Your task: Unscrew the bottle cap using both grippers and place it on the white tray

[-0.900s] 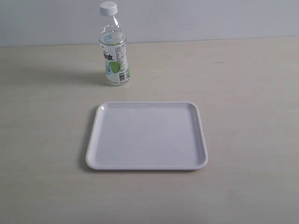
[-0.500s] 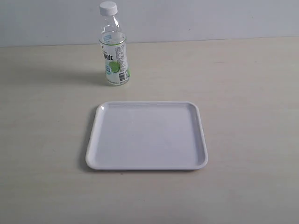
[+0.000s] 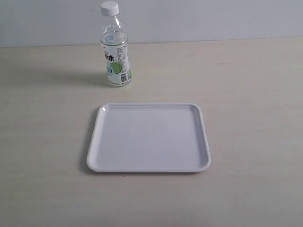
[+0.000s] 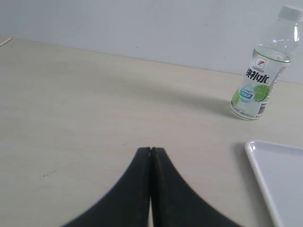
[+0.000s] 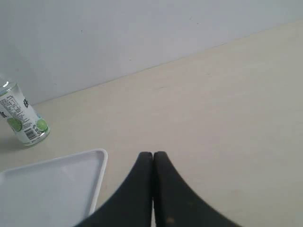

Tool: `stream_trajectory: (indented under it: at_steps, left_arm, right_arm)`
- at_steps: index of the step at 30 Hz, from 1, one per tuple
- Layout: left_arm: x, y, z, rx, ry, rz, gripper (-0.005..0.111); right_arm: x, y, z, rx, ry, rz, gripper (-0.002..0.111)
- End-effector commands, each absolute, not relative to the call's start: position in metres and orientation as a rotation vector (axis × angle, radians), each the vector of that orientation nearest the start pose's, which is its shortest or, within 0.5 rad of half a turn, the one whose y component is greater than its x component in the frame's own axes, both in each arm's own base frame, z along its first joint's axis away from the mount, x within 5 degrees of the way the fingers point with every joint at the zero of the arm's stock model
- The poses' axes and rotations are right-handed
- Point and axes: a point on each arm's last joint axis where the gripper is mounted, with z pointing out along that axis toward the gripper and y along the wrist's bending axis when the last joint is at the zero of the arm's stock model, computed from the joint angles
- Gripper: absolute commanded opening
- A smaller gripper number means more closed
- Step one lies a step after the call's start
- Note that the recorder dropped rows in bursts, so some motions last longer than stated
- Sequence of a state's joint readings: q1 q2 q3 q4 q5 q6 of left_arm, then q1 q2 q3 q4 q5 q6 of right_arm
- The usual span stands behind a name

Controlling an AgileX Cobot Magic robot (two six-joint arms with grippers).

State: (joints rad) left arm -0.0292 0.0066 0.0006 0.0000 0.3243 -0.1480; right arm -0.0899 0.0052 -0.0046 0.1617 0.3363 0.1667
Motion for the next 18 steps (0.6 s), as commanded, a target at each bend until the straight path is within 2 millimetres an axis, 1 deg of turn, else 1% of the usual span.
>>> stream_trajectory:
  at_steps: [1,2,3,4,5,6,7,9,10,11,12,13,14,15,16,18]
  left_arm:
    - [0.055,-0.002,0.191,-0.112,1.729,-0.156,0.0]
    - [0.056,-0.003,0.193,-0.15,1.699,-0.202,0.0]
    - [0.056,-0.003,0.204,-0.134,1.579,-0.198,0.0]
    - [0.056,-0.002,0.211,-0.178,1.507,-0.249,0.0]
    - [0.055,-0.001,0.22,-0.362,1.377,-0.463,0.0]
    - [0.055,0.0,0.224,-0.402,1.32,-0.516,0.0]
    - [0.051,0.003,0.238,-0.402,1.159,-0.55,0.0]
    - [0.039,0.007,0.259,-0.342,0.894,-0.538,0.0]
    - [0.032,0.008,0.268,-0.297,0.763,-0.504,0.0]
    - [0.03,0.008,0.284,-0.253,0.729,-0.442,0.0]
    - [0.034,0.006,0.305,-0.212,0.752,-0.378,0.0]
    - [0.043,0.004,0.319,-0.185,0.806,-0.335,0.0]
    - [0.06,0.001,0.336,-0.144,0.889,-0.289,0.0]
    - [0.081,-0.002,0.343,-0.115,0.965,-0.261,0.0]
    - [0.104,-0.005,0.35,-0.081,1.035,-0.238,0.0]
    - [0.143,-0.01,0.348,-0.041,1.158,-0.225,0.0]
  right_arm:
    - [0.054,0.0,0.184,0.329,1.785,0.201,0.0]
    - [0.054,0.0,0.184,0.329,1.785,0.201,0.0]
    - [0.054,0.0,0.184,0.329,1.785,0.201,0.0]
    - [0.054,0.0,0.184,0.329,1.785,0.201,0.0]
    - [0.054,0.0,0.184,0.329,1.785,0.201,0.0]
    - [0.054,0.0,0.184,0.329,1.785,0.201,0.0]
    - [0.054,0.0,0.184,0.329,1.785,0.201,0.0]
    - [0.054,0.0,0.184,0.329,1.785,0.201,0.0]
    - [0.054,0.0,0.184,0.329,1.785,0.201,0.0]
    - [0.054,0.0,0.184,0.329,1.785,0.201,0.0]
    - [0.054,0.0,0.184,0.329,1.785,0.201,0.0]
    - [0.054,0.0,0.184,0.329,1.785,0.201,0.0]
    - [0.054,0.0,0.184,0.329,1.785,0.201,0.0]
    - [0.054,0.0,0.184,0.329,1.785,0.201,0.0]
    - [0.054,0.0,0.184,0.329,1.785,0.201,0.0]
    - [0.054,0.0,0.184,0.329,1.785,0.201,0.0]
